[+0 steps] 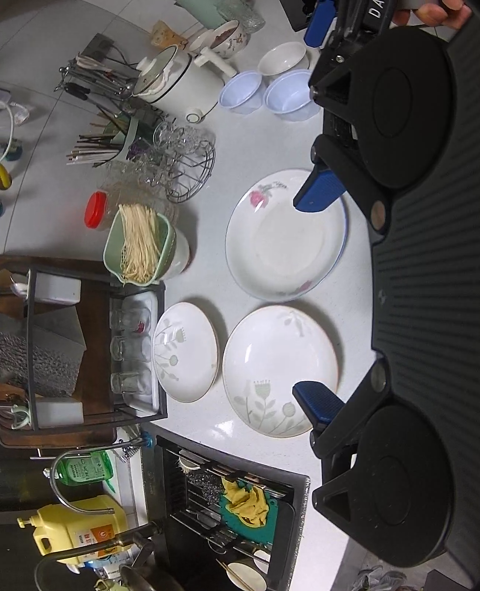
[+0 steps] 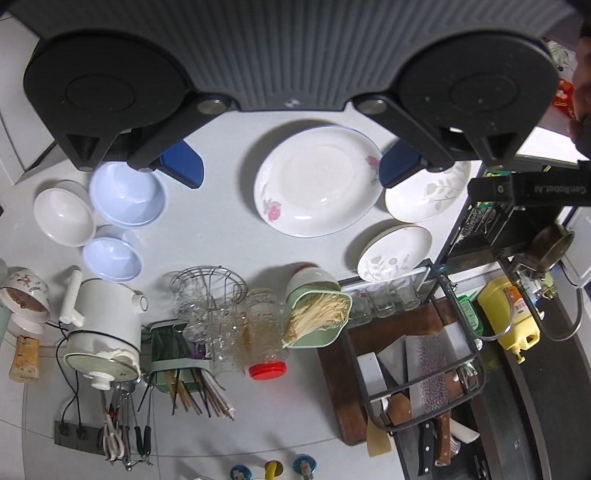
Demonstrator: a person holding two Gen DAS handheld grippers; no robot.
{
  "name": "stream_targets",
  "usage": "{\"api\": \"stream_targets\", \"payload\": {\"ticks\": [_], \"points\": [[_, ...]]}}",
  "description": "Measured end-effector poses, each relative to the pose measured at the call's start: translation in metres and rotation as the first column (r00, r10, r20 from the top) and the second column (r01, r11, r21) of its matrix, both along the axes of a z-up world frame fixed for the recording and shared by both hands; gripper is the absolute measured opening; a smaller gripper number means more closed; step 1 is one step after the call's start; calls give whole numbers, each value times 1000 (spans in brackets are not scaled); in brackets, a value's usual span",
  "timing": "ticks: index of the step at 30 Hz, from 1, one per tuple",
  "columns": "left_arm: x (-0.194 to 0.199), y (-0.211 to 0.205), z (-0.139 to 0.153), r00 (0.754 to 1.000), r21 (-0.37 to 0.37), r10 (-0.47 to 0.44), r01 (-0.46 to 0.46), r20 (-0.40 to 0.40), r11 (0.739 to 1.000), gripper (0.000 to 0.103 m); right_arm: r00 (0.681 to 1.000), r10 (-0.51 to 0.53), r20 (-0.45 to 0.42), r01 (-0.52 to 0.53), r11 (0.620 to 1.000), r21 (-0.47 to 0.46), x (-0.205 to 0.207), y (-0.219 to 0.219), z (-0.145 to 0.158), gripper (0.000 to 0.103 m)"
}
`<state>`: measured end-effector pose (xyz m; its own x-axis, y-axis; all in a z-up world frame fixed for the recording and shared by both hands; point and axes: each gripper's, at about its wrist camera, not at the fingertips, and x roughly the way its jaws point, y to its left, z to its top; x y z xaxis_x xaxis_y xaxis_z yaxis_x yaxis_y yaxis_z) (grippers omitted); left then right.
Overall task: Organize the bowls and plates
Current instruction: 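Reach both grippers to the rim of the leaf-patterned plate and close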
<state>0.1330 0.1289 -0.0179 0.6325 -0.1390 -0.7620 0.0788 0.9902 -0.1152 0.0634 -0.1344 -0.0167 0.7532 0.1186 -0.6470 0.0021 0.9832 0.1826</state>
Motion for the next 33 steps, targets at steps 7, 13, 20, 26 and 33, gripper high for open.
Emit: {"api": "stream_targets", "payload": {"ticks": [7, 13, 20, 26, 33], "points": [[34, 31, -15, 1000, 7, -13, 13, 2, 1000, 100, 1000, -4, -31, 3, 1000, -25, 21, 36, -8, 103], [60, 73, -30, 1000, 9, -23, 23, -2, 1000, 100, 996, -73, -58, 70, 996, -54, 44, 63, -25, 103], [93, 115, -60, 999, 65, -27, 30, -36, 997, 99, 994, -97, -53, 98, 995, 16, 69, 96, -37, 103], [114, 146, -90, 997, 105, -47, 53, -57, 993, 99, 987, -112, -118, 122, 989, 83, 92, 119, -55, 101], [132, 164, -115, 994, 95, -84, 90, -66, 991, 90, 976, -53, -209, 82, 988, 132, 107, 152, -80, 75]]}}
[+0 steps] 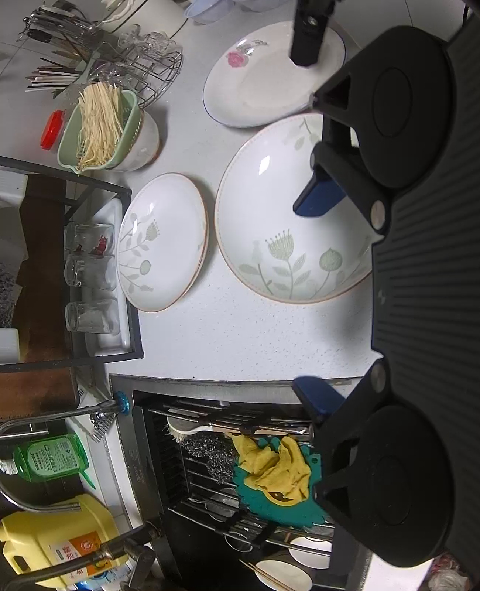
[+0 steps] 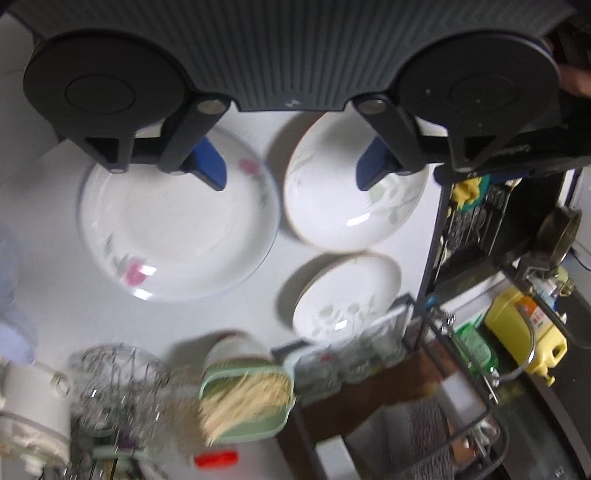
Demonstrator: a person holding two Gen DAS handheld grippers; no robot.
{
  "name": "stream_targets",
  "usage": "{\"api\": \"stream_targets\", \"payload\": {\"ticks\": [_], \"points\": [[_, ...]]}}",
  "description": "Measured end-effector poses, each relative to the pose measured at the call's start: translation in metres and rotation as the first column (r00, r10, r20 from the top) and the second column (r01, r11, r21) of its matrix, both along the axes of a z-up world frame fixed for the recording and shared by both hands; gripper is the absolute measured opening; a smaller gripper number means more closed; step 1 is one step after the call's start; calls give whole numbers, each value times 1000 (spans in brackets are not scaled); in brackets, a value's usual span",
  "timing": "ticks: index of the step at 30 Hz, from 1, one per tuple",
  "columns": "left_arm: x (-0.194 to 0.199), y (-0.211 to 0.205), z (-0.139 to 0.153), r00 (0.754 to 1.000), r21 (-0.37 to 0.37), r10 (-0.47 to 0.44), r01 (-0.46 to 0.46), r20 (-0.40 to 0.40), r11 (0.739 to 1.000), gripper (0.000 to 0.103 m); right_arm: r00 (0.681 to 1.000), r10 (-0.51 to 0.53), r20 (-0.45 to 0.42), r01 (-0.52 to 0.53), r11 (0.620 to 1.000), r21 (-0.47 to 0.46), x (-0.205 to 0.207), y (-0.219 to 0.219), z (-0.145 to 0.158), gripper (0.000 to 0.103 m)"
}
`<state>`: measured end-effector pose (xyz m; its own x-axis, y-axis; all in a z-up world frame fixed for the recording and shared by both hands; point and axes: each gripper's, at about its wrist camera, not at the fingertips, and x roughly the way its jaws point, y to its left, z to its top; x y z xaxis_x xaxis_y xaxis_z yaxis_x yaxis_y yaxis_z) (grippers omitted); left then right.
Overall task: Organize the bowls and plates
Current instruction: 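Reach both grippers to the rim of the leaf-patterned plate and close, then lift the leaf-patterned plate with both grippers and carry it over the rose plate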
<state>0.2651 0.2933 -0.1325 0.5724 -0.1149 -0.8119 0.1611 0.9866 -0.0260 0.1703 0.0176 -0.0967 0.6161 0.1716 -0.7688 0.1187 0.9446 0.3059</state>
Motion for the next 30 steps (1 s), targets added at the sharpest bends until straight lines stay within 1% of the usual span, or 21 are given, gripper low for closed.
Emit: {"api": "stream_targets", "payload": {"ticks": [2, 4, 5, 7, 10, 12, 15, 17, 19, 21, 22, 23, 26, 29, 30], "points": [[3, 2, -5, 1000, -15, -6, 6, 0, 1000, 86, 1000, 8, -30, -7, 1000, 19, 5, 2, -9, 71], [7, 3, -10, 1000, -34, -4, 4, -5, 999, 82, 998, 19, -58, -17, 1000, 26, 9, 6, -16, 62], [9, 4, -12, 1000, -45, -2, 2, -9, 999, 80, 997, 17, -75, -15, 1000, 28, 11, 8, -19, 60], [13, 5, -16, 1000, -61, 7, -9, -30, 998, 78, 993, 15, -115, -10, 999, 45, 16, 8, -28, 53], [18, 4, -19, 999, -81, 6, -10, -48, 997, 74, 986, 0, -167, 7, 999, 42, 21, 7, -36, 47], [21, 4, -24, 998, -91, -1, -4, -62, 996, 70, 980, -17, -196, 30, 998, 63, 23, 3, -40, 45], [26, 6, -32, 996, -100, -9, 1, -84, 995, 64, 978, -22, -209, 38, 996, 77, 25, 2, -45, 44], [29, 8, -38, 996, -108, -8, -2, -93, 994, 58, 976, -16, -219, 35, 996, 83, 28, 5, -50, 40], [34, 10, -43, 994, -127, -6, -8, -108, 992, 52, 974, -19, -227, 41, 995, 90, 32, 6, -55, 34], [39, 11, -48, 993, -140, -7, -10, -114, 990, 46, 973, -31, -228, 53, 994, 93, 37, 5, -58, 30], [41, 10, -50, 993, -137, -9, -7, -116, 991, 44, 973, -37, -227, 59, 994, 92, 38, 4, -60, 30], [44, 10, -53, 993, -136, -14, -3, -118, 991, 40, 973, -40, -226, 62, 994, 91, 40, 4, -62, 30], [52, 9, -59, 990, -155, -39, 18, -133, 988, 31, 970, -40, -240, 65, 993, 100, 45, 6, -74, 24], [58, 6, -63, 990, -145, -62, 44, -123, 988, 30, 975, -37, -218, 60, 993, 100, 46, 11, -79, 23], [59, 6, -65, 990, -147, -69, 51, -122, 988, 30, 977, -34, -212, 58, 993, 107, 47, 13, -81, 20]]}}
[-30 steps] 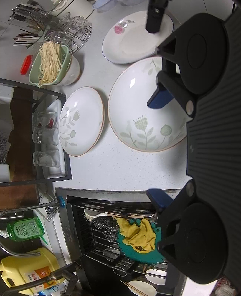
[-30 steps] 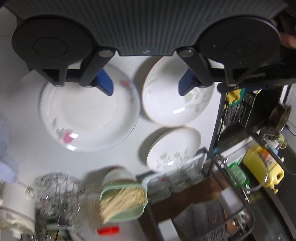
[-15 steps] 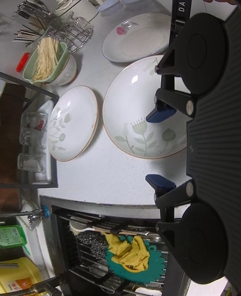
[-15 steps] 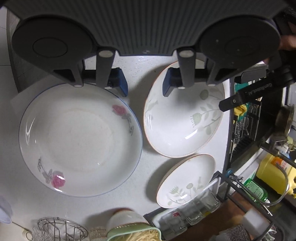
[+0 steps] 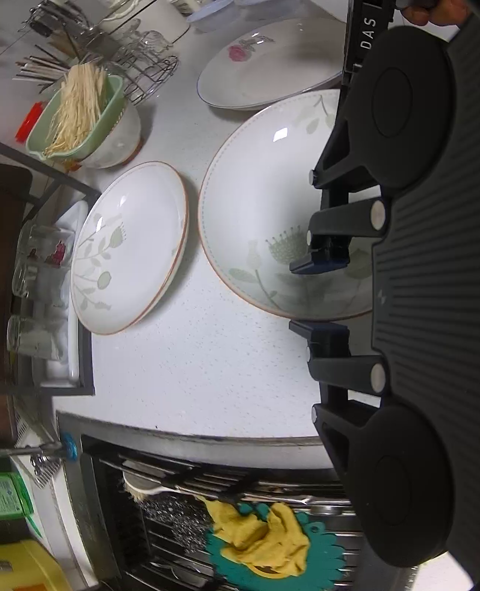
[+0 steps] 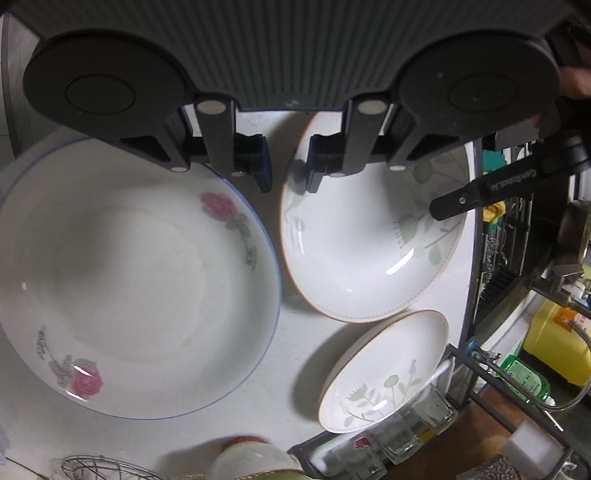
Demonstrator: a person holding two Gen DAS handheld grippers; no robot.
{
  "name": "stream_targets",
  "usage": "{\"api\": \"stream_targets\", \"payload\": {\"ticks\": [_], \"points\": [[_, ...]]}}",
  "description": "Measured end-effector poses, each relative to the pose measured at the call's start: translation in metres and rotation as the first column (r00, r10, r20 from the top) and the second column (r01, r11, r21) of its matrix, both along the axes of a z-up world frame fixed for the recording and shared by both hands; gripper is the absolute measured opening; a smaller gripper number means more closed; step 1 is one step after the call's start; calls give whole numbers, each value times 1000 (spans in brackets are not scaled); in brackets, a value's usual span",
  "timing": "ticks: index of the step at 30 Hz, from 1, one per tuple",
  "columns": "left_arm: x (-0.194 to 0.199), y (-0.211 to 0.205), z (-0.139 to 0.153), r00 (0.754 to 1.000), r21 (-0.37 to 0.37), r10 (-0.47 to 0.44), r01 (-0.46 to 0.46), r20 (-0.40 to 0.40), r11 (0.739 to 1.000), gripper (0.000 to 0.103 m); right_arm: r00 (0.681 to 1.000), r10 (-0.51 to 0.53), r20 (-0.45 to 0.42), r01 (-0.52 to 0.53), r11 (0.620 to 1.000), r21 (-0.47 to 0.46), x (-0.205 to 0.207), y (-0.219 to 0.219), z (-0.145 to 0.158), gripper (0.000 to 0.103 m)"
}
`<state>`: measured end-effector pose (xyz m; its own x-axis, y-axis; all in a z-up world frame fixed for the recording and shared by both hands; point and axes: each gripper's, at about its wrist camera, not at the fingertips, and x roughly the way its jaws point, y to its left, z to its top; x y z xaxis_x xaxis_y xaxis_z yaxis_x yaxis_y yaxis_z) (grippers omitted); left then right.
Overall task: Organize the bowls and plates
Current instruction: 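Lift the leaf-patterned plate with both grippers and carry it over the rose plate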
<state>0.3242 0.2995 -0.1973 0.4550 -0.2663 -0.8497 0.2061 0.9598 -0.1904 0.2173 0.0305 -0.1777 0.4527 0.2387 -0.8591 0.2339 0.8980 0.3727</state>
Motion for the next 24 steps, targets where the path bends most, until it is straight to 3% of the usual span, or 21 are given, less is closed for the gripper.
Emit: {"api": "stream_targets", "payload": {"ticks": [4, 11, 24], "points": [[6, 2, -5, 1000, -16, -24, 24, 10, 1000, 30, 999, 10, 32, -9, 1000, -17, 2, 6, -1, 20], [18, 22, -7, 998, -151, -32, 24, -50, 988, 30, 998, 41, 46, -39, 998, -50, 7, 10, 0, 22], [23, 32, 24, 992, -255, -13, -20, -127, 967, 30, 998, 48, 45, -48, 999, -4, 13, -1, 28, 22]]}}
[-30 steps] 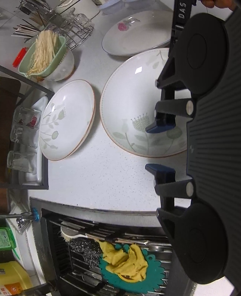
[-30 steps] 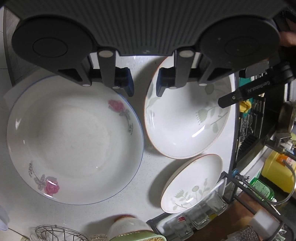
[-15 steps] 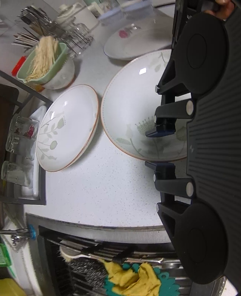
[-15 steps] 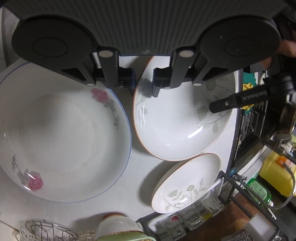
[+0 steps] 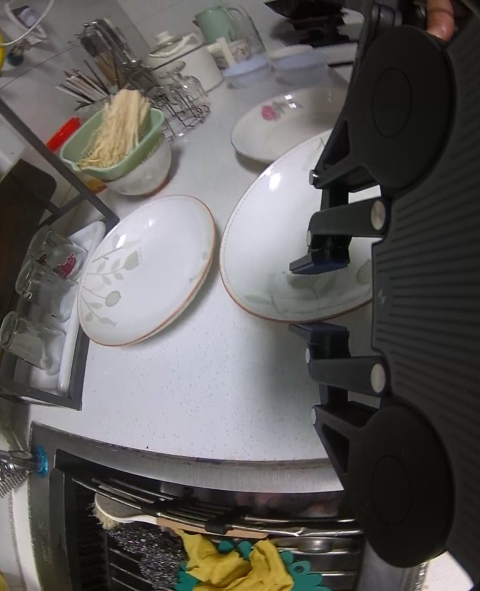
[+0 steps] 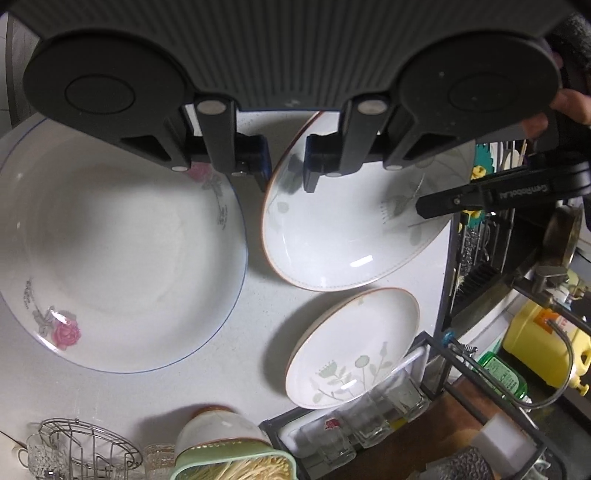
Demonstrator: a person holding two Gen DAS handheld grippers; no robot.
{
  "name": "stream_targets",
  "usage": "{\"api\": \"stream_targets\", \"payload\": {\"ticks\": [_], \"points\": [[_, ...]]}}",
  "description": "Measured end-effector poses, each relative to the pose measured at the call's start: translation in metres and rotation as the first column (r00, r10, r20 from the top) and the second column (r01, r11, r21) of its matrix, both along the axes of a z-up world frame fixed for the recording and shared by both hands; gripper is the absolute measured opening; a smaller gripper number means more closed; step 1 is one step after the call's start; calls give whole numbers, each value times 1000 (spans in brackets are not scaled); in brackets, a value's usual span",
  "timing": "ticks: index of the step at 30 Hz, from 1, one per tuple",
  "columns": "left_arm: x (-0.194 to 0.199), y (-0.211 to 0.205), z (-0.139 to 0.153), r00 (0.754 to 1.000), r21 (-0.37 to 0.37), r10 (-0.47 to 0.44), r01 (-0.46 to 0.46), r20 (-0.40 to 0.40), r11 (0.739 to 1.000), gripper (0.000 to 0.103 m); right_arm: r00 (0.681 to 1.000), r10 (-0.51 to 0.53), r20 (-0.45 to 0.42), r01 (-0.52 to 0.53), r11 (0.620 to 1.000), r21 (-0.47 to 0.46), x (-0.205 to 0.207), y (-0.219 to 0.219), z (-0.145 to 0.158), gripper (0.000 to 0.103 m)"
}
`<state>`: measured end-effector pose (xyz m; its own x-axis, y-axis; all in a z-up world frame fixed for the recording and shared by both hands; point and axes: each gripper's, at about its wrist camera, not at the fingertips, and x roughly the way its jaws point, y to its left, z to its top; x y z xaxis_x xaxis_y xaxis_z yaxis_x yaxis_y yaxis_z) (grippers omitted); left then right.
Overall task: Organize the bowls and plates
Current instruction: 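Lift the leaf-patterned plate with both grippers and carry it over the rose plate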
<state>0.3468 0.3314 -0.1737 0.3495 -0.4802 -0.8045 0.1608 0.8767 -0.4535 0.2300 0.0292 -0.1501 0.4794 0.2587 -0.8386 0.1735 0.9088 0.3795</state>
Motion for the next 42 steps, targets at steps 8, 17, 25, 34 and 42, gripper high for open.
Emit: {"api": "stream_targets", "payload": {"ticks": [8, 17, 25, 34, 42], "points": [[2, -12, 27, 1000, -42, -8, 7, -22, 999, 30, 1000, -28, 1, 28, 999, 32, -3, -18, 25, 22], [2, -54, 47, 997, -67, -79, 78, -1, 995, 30, 992, -119, 46, 116, 992, 56, -23, -56, 42, 22], [-5, -95, 53, 994, -34, -113, 113, 2, 993, 30, 988, -132, 77, 126, 989, 73, -37, -88, 45, 22], [-15, -139, 37, 995, 32, -98, 99, -18, 995, 30, 991, -85, 101, 79, 995, 57, -33, -129, 38, 22], [-24, -171, 26, 996, 151, -89, 89, -10, 985, 30, 998, -18, 58, 14, 998, 66, -18, -152, 6, 22]]}}
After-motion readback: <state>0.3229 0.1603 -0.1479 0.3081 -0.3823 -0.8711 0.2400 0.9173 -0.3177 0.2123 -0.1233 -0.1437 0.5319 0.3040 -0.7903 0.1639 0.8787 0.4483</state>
